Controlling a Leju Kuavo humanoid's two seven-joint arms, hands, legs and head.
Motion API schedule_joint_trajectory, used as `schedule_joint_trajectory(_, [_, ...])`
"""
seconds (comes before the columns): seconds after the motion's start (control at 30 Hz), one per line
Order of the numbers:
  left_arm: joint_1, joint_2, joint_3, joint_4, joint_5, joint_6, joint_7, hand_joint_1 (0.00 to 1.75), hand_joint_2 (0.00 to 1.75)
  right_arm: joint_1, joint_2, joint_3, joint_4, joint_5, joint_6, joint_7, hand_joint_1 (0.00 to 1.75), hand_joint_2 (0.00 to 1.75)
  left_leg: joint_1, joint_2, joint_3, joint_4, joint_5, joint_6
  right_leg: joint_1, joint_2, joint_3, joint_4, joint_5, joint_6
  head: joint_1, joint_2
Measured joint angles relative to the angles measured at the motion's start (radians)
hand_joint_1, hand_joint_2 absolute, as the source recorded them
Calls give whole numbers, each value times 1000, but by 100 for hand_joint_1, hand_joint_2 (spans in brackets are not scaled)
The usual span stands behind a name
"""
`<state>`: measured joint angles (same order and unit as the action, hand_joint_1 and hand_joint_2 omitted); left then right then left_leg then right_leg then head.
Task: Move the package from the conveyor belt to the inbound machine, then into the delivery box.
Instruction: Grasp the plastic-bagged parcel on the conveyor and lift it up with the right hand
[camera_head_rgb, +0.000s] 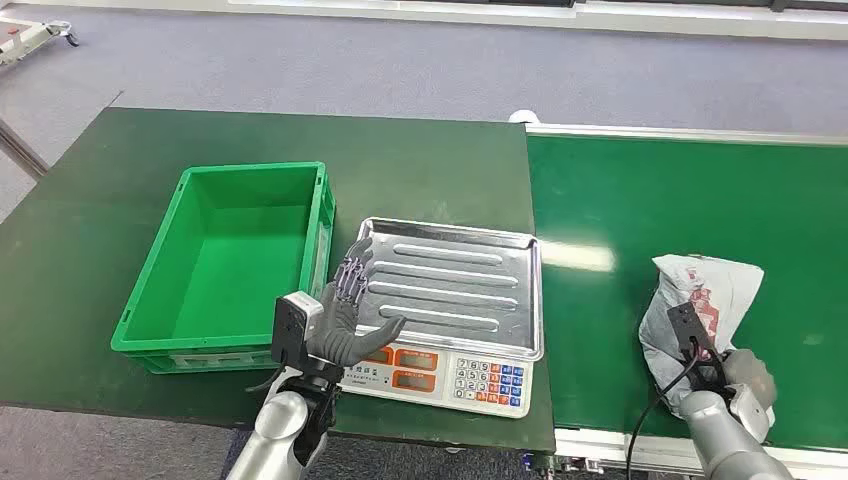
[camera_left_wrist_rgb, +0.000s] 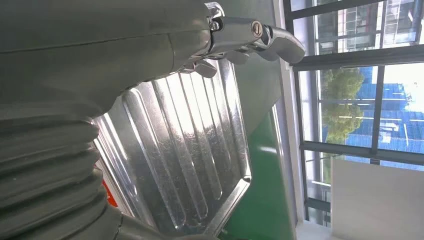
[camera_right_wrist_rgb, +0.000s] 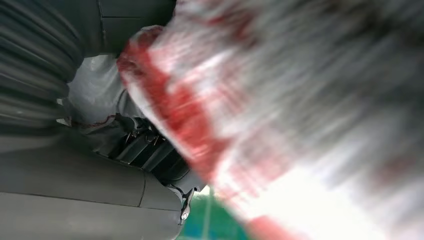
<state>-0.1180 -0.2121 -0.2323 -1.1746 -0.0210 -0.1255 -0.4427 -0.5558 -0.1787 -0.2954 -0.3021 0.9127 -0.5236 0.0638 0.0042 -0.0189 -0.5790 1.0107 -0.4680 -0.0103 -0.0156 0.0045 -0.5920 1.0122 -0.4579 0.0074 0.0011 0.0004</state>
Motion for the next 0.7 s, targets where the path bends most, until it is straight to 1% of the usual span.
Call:
schedule_joint_trajectory(0.07, [1,0,0,-1,0,0,-1,0,175,0,0,-10,0,-11,-12,-33,175,175,0,0,0,0,0,0,0,0,0,0,0,0,0,0])
schedule_joint_trajectory(0.1, [1,0,0,-2,-1,0,-2,0,175,0,1,-21,-1,-22,-24,-68,175,175,0,0,-1,0,0,0,0,0,0,0,0,0,0,0])
schedule_joint_trajectory(0.17, [3,0,0,-3,-3,1,-6,0,175,-1,3,-44,-3,-48,-48,-146,175,175,0,0,-1,0,0,0,0,0,-1,0,0,0,0,0])
schedule_joint_trajectory(0.27, [7,0,1,-3,-7,2,-12,0,175,-1,15,-77,-23,-92,-90,-291,175,175,0,0,-2,0,0,0,0,0,-1,0,0,0,0,0])
schedule_joint_trajectory(0.37, [9,0,2,-3,-13,3,-19,0,175,2,39,-94,-80,-145,-112,-420,175,175,0,0,-2,0,0,0,0,0,-2,0,0,0,0,0])
schedule_joint_trajectory(0.43, [9,0,3,-3,-16,3,-22,0,175,17,63,-95,-163,-178,-102,-471,175,175,0,0,-2,0,0,0,0,0,-2,0,0,0,0,0])
schedule_joint_trajectory(0.47, [9,0,4,-2,-19,3,-25,0,175,29,79,-91,-225,-188,-92,-477,175,175,0,0,-2,0,0,0,0,0,-3,0,0,0,0,0])
schedule_joint_trajectory(0.53, [8,-1,4,2,-23,4,-32,0,175,59,108,-67,-356,-185,-71,-454,175,175,0,0,-3,0,0,0,0,0,-3,1,0,0,0,0])
schedule_joint_trajectory(0.7, [8,-3,11,8,-32,14,-46,0,175,117,162,52,-627,-122,-48,-379,175,175,0,2,-4,0,0,0,0,1,-5,1,0,0,0,0])
